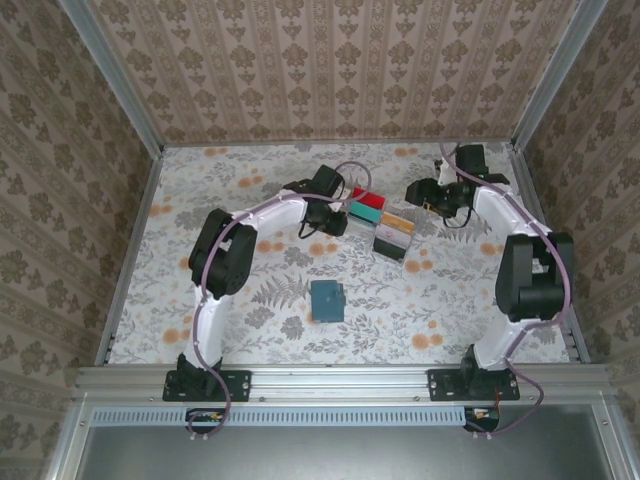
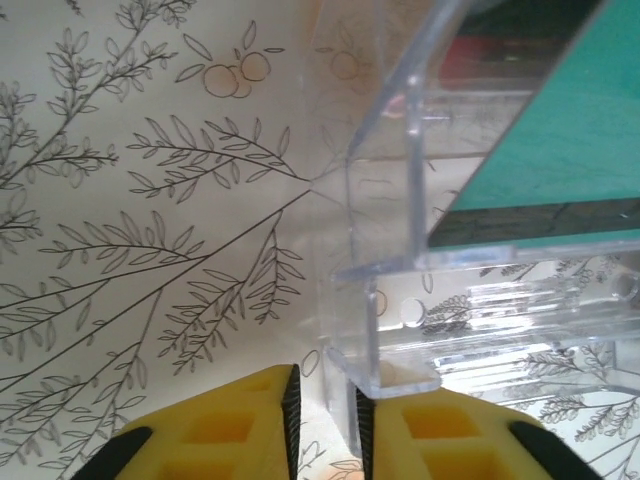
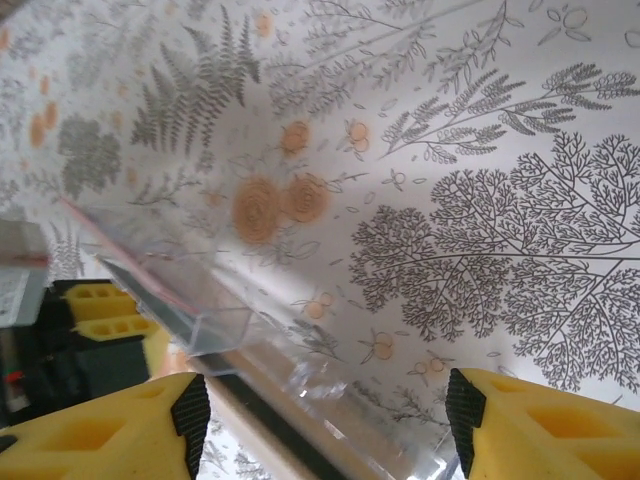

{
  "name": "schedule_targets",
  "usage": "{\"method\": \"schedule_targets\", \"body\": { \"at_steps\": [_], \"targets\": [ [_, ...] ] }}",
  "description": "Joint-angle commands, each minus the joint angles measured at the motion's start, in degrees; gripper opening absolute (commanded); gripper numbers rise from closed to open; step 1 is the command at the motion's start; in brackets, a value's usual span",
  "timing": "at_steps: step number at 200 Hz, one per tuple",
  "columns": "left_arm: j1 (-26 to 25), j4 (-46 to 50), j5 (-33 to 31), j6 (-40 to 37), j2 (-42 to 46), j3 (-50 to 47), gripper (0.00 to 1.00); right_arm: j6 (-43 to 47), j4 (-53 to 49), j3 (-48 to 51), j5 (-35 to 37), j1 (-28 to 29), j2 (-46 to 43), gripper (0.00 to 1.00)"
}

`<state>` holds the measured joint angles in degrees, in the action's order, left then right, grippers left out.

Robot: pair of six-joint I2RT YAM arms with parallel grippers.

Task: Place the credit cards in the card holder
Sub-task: Rotate the storage box at the center of the table.

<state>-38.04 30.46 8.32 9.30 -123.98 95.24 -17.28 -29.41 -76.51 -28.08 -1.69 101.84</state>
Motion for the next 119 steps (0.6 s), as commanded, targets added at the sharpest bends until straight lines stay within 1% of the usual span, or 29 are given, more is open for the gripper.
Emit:
{"method": "schedule_targets", "body": {
  "at_steps": [1,18,41,50,70,88,119],
  "targets": [
    [0.8,3.3,0.5,-1.0,0.2,1.8,0.35,2.5,-5.2,-3.8,-4.8,-0.3,4.2,0.66],
    [1.0,2.8,1.5,0.8,3.1,1.3,0.45,0.5,-2.7,-2.5,-9.2,-0.2,4.3,0.66],
    [1.4,1.8,2.3,3.8,8.5,-1.3,0.52,-1.8,-1.7,-0.2,-12.5,-0.2,3.4,0.65],
    [1.5,1.0,2.5,4.8,10.9,-3.1,0.52,-2.8,0.7,1.5,-13.4,-0.2,2.5,0.65],
    [1.6,-1.6,2.8,7.6,16.3,-8.0,0.54,-4.1,2.0,4.6,-16.1,-0.2,1.1,0.64],
    [1.6,-3.7,3.2,10.4,21.2,-12.5,0.55,-5.1,3.2,7.7,-17.1,-0.1,-0.7,0.64],
    [1.5,-7.8,3.7,17.6,28.3,-20.9,0.57,-8.2,6.9,14.3,-18.7,1.1,-5.9,0.62]
  ]
}}
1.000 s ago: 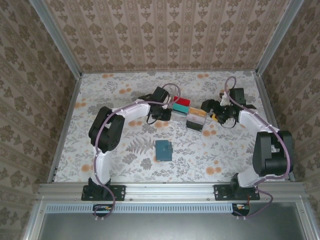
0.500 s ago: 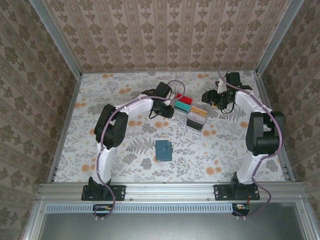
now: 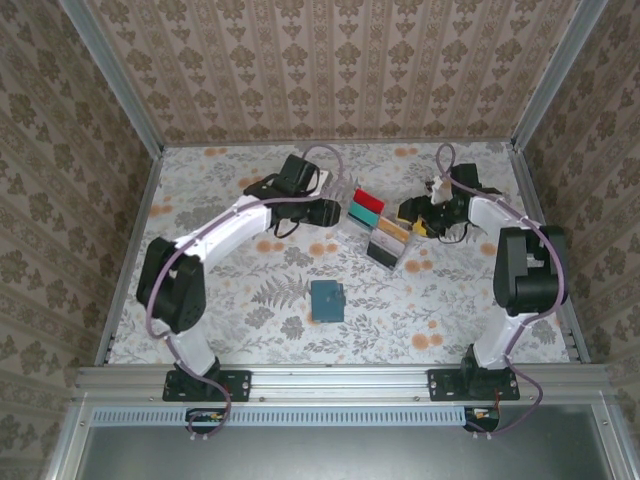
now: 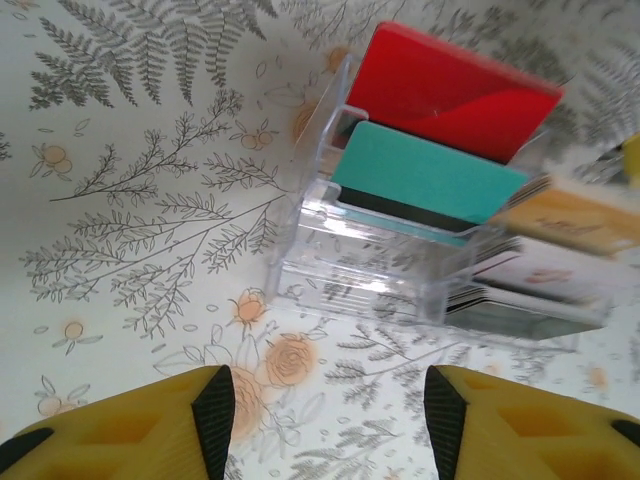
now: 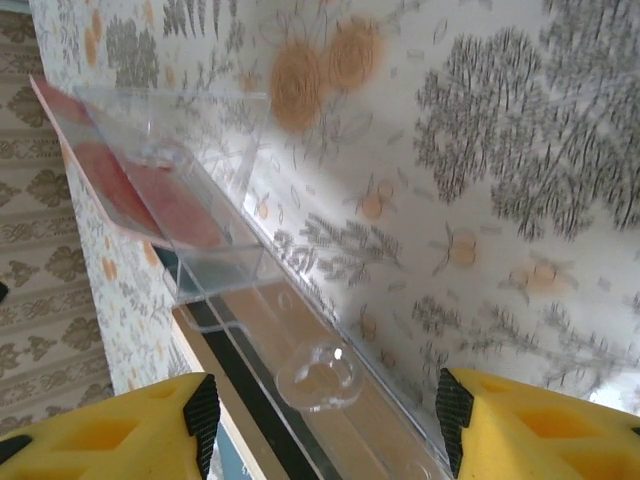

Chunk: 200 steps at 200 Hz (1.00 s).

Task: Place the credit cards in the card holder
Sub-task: Rotate the storage box at the center of the table, then pick up the credit card from the storage box.

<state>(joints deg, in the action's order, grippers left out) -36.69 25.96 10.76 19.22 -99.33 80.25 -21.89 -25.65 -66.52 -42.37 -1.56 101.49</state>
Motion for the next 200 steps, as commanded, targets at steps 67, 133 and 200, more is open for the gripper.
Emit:
{"method": "schedule_targets", "body": {
  "at_steps": [67,133,200],
  "targets": [
    [-2.8,-11.0,0.5,19.4,14.2,-20.4,0.62,-6.7,4.9,12.6,-1.1,2.6,-14.2,0.64],
    [-6.6,-16.7,-5.5,27.3,25.0,-31.5,0.69,3.6,-12.7,4.5,20.9,6.9,-26.9,0.59],
    [-8.9,-20.9,-7.2,33.1,28.2,-38.2,0.75,11.6,-20.8,-0.5,49.3,33.5,-22.2,0.42]
  ]
}}
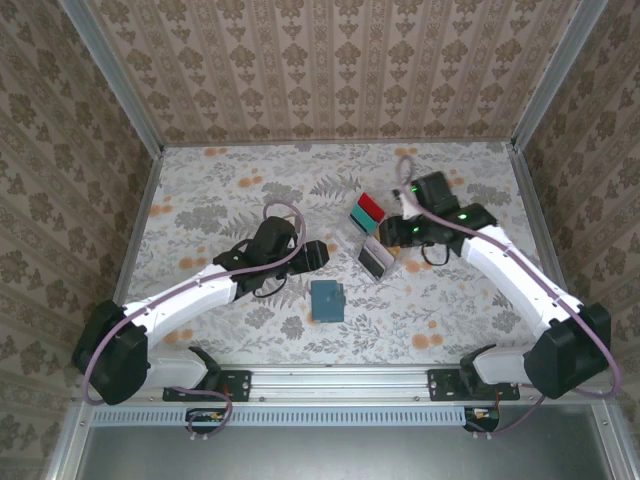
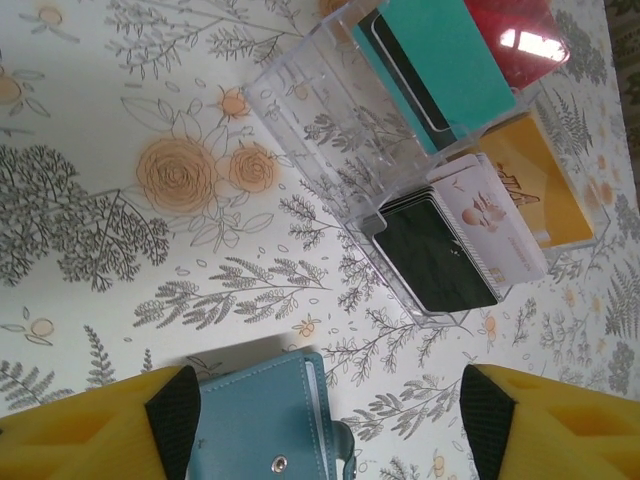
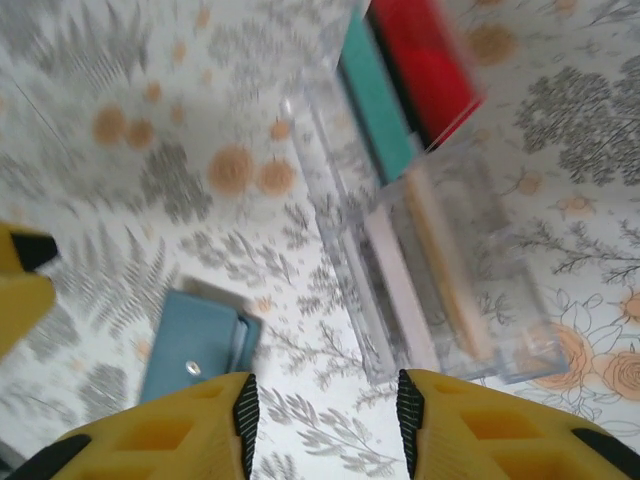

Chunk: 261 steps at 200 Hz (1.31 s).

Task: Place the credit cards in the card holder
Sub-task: Pick up the credit card from the storage box.

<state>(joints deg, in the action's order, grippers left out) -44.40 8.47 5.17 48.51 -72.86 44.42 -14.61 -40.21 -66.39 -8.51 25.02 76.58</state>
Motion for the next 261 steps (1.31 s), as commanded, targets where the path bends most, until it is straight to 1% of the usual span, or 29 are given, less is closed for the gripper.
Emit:
{"method": "schedule_targets", "body": {
  "at_steps": [1,14,30,64,112,132,151,199,234,261],
  "targets": [
    [-1.1,-3.5,-1.6,4.0,1.8,-2.5,0.75,4.3,-6.2,-0.7,15.8,7.3,3.5,0.42],
    [-1.8,-4.1,-2.0,4.9,1.7,-3.5,0.75,4.7,-6.0,-0.8,19.6,10.3,5.9,0.41],
    [-2.5,-4.0,-3.1,5.8,1.8,-4.4,0.76,5.3,-6.3,-1.5,23.1,12.6,8.8,0.39],
    [-3.0,-3.0,-5.4,7.2,2.9,-5.7,0.77,6.0,-6.2,-3.3,27.4,16.0,14.5,0.38],
    [-3.0,-0.5,-8.4,8.1,5.7,-7.4,0.8,5.3,-4.8,-4.7,31.3,18.1,21.0,0.39],
    [-3.0,-0.2,-8.5,8.2,6.1,-7.8,0.8,4.4,-5.0,-5.3,34.9,18.8,23.2,0.4],
    [-3.0,-0.1,-8.6,8.4,6.1,-8.0,0.81,4.3,-4.8,-5.3,36.9,19.2,24.7,0.4],
    [-2.9,0.2,-8.7,8.4,6.1,-8.1,0.81,4.3,-4.4,-5.3,39.6,20.2,27.4,0.41],
    [-2.8,0.6,-8.6,8.3,6.1,-8.1,0.81,4.1,-3.8,-5.2,45.0,21.6,29.6,0.4],
    [-2.9,0.8,-8.5,8.3,6.2,-8.1,0.81,3.4,-3.8,-5.2,49.8,22.2,29.7,0.39]
  ]
}}
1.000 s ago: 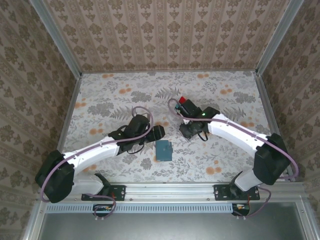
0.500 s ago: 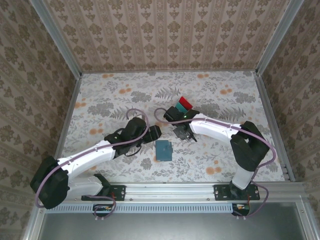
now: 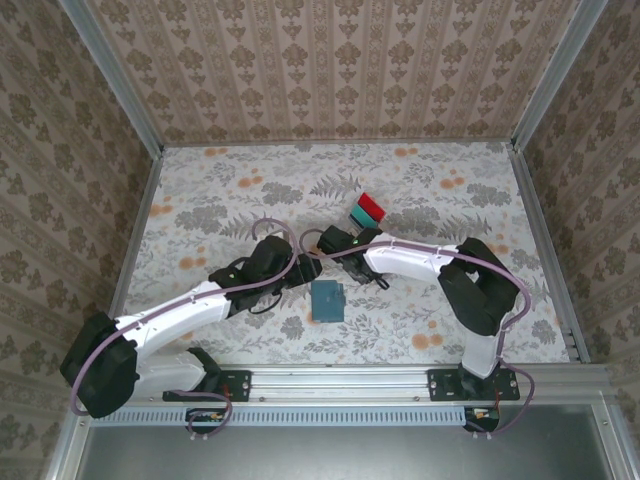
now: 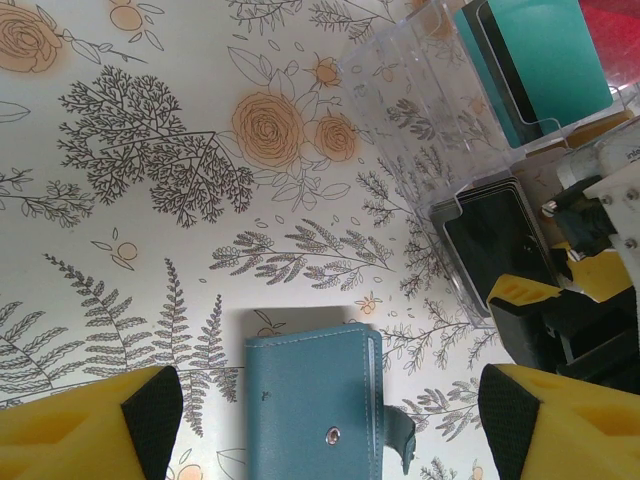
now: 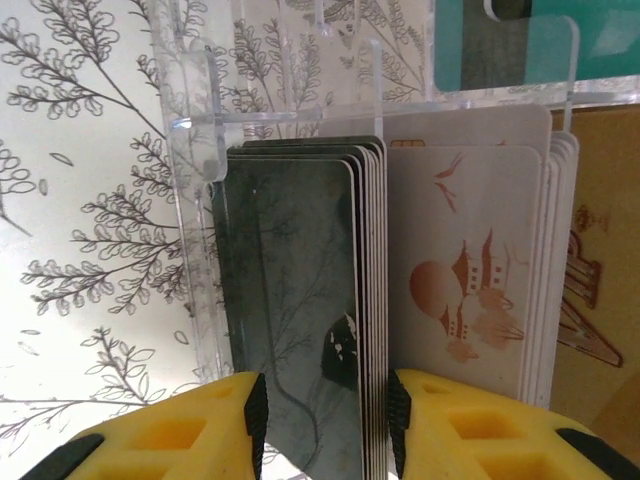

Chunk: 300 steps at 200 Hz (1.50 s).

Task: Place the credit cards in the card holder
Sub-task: Pick up the credit card from the storage box.

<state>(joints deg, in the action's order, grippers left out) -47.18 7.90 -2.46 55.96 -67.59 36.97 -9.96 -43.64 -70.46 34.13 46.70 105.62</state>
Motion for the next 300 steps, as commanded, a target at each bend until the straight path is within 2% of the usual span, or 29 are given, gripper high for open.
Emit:
{"method": "schedule_targets", "body": {
  "at_steps": [1,66,110,189,201,213,259,300],
  "targets": [
    [-0.1,1.4,-0.9,0.9,0.9,-0.7,0.81,-1.2,-0.3,-1.1,7.3,0.5,0.6,0.38],
    [0.0,1.8,-0.6,0.5,0.5,-0.1,0.82,-1.1,0.6,-0.6,9.0,0.5,-0.9,0.35],
    [0.1,1.9,-0.4,0.5,0.4,-0.1,0.82,-1.3,0.9,-0.2,9.3,0.5,-1.7,0.26],
    [0.1,1.4,0.3,0.4,-0.7,0.2,0.82,-1.0,1.2,0.3,9.2,-0.1,-2.7,0.18],
    [0.2,1.3,0.5,0.4,-1.0,0.3,0.82,-0.8,1.2,0.3,8.6,0.0,-2.9,0.1],
    [0.2,1.2,0.6,0.2,-1.3,0.4,0.82,-0.9,1.0,0.2,8.2,-0.2,-3.0,0.1],
    [0.3,1.2,1.4,0.1,-2.2,0.7,0.82,-1.6,0.2,-0.1,2.7,-0.6,-4.6,0.07],
    [0.4,1.3,1.3,0.2,-2.3,0.8,0.82,-1.4,-1.2,-1.5,-7.7,-1.4,-5.8,0.05]
  ]
}}
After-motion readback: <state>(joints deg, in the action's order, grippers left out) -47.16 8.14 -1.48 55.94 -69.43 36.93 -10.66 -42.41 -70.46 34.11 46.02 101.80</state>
